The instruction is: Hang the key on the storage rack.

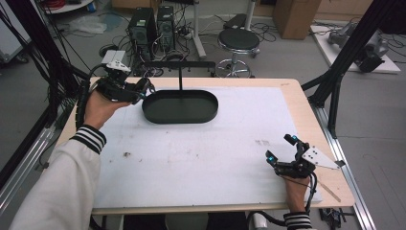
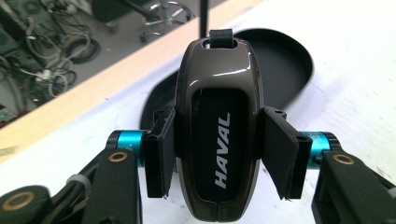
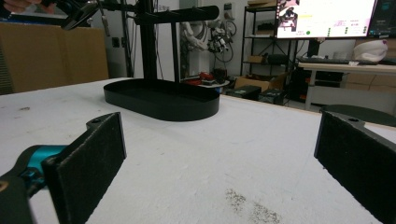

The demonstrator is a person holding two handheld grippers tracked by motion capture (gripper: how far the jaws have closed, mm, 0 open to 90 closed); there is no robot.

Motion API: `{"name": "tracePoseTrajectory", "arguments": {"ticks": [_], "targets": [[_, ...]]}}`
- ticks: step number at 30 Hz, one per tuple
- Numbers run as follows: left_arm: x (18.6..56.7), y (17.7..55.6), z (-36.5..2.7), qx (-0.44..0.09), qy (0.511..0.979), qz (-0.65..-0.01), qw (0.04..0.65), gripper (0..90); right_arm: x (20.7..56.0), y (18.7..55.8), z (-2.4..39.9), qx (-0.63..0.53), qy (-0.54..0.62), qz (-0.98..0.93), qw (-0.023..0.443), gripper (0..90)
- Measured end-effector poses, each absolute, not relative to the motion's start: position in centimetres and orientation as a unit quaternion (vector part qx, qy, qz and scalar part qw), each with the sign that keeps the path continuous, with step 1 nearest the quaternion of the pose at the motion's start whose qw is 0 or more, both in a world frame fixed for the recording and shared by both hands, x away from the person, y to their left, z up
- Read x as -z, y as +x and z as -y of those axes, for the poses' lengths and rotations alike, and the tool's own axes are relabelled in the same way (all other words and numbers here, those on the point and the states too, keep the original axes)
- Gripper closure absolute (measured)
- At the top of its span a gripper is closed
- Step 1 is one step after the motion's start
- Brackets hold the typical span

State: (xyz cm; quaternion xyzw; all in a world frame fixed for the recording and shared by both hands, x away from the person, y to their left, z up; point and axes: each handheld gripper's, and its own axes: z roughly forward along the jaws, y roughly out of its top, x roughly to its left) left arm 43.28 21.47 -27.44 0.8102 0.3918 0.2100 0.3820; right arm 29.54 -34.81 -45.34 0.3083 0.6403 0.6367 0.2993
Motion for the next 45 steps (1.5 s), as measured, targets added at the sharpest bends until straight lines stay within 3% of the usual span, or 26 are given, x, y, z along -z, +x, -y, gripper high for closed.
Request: {"name": "tracePoseTrajectory", "arguments": {"ticks": [15,45], "targets": [[25.2,45.8,-21.1,-0.242,0.794,-0.407,0.382,48.6,45.4,29.5,34.8,-0.639,0.308,-0.639,0.299,1.0],[26.3,48.0,-20.8,-0.260,0.764,-0.436,0.399,48.6,45.3,29.5,34.9,-0.638,0.308,-0.639,0.299,1.0]]}}
